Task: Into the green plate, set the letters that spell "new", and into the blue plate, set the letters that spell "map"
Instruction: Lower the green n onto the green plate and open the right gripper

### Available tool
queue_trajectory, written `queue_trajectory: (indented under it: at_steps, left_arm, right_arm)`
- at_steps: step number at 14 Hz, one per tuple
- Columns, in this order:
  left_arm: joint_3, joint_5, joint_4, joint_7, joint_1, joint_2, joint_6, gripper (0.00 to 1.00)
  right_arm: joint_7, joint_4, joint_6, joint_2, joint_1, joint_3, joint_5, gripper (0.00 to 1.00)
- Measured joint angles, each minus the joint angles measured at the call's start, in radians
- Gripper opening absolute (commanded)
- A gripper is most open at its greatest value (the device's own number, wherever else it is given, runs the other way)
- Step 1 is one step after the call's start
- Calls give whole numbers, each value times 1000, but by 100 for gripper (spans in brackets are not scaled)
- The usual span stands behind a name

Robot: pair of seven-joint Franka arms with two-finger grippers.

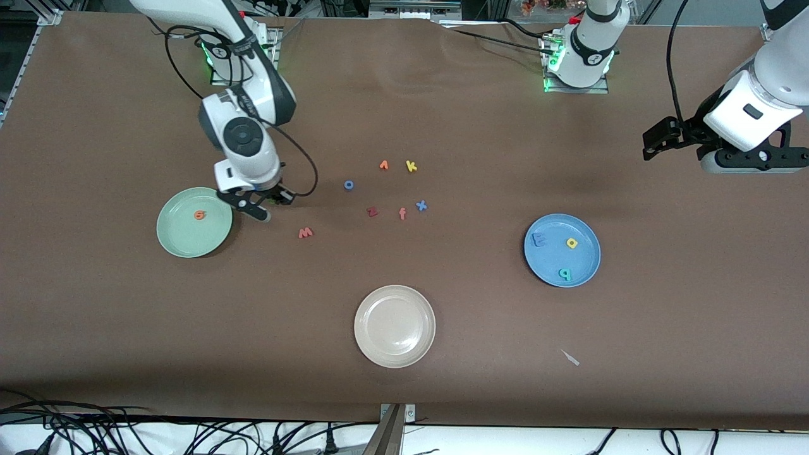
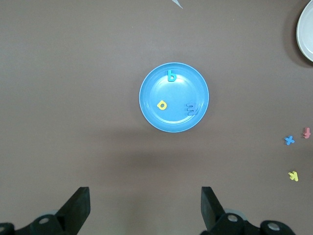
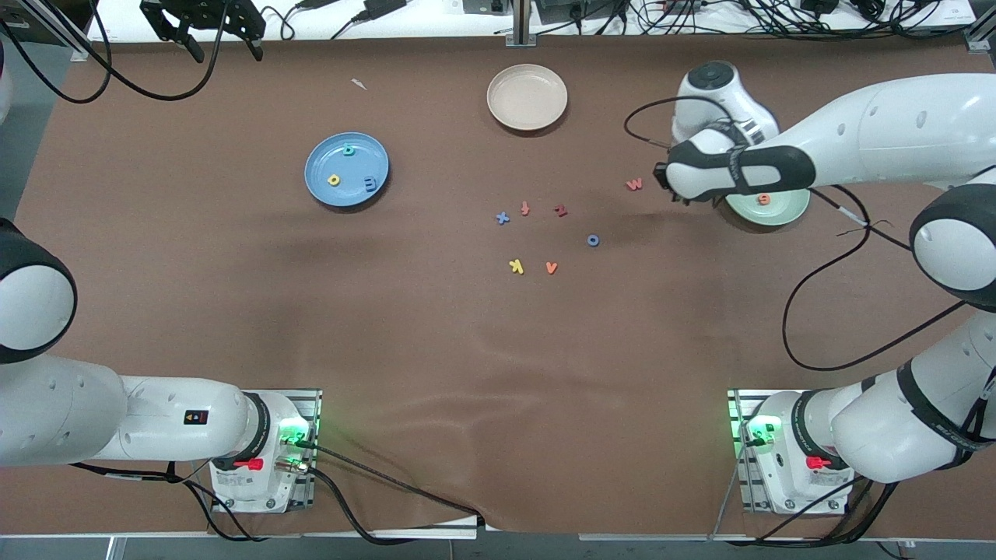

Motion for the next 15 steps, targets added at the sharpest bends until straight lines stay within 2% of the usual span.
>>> queue_trajectory:
  at_steps: [3, 6, 8, 9, 12, 15]
  left_arm:
    - [0, 0, 0, 0, 0, 1, -3, 100]
    - [-1, 0, 0, -1, 0, 3, -3, 100]
    - [-7, 0, 0, -5, -1, 3, -3, 100]
    - [-12, 0, 0, -5, -1, 4, -3, 100]
    - [-15, 0, 5, -7, -4, 5, -2, 100]
    - [-15, 1, 7, -8, -4, 9, -2, 100]
  right_arm:
    - [-257, -25, 20, -14, -2, -129, 0, 0]
    - [-480, -65, 100, -11, -5, -252, 0, 1]
    - [-566, -77, 139, -3, -5, -295, 0, 89]
    - [-583, -79, 147, 6, -5, -306, 0, 100]
    - [-589, -79, 157, 23, -4, -311, 10, 100]
    - [-587, -53, 112, 23, 0, -308, 122, 100]
